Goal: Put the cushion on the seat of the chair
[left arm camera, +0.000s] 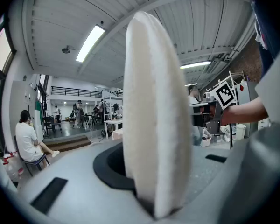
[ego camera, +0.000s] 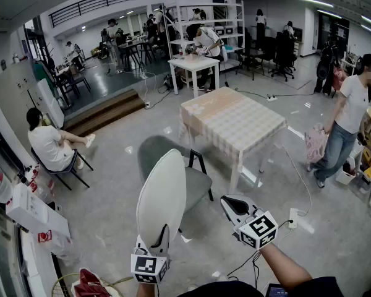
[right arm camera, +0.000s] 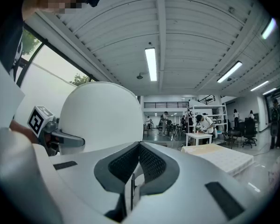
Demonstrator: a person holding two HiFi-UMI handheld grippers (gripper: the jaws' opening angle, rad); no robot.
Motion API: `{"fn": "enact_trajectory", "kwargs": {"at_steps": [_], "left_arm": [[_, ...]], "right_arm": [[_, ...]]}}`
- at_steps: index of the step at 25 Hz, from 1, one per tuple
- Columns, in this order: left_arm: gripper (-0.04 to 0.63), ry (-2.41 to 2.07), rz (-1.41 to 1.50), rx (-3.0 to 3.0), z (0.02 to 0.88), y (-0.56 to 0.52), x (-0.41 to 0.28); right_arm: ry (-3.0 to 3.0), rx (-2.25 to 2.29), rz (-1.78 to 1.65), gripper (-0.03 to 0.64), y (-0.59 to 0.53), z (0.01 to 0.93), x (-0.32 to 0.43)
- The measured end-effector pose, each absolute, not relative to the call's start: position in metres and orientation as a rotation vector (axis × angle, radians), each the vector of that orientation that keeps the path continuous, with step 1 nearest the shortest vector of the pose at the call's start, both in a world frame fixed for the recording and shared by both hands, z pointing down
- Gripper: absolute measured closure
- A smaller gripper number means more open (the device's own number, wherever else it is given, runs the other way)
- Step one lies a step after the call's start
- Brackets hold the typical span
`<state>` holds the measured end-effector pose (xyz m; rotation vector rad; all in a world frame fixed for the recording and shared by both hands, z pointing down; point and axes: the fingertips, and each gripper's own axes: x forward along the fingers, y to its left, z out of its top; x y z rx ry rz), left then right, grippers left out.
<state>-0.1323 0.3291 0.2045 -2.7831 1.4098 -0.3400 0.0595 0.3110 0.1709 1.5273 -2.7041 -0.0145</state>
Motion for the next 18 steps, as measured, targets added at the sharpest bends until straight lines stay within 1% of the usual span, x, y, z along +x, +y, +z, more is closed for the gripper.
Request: {"fn": "enact_trajectory", "kwargs": {"at_steps": [18], "left_arm": [[0.525,1.504,-0.364,-2.741,0.216,0.337,-0.078]], "right_arm": [[-2.761,1.431,0.019,0.598,0.305,0.187,0.112]]}}
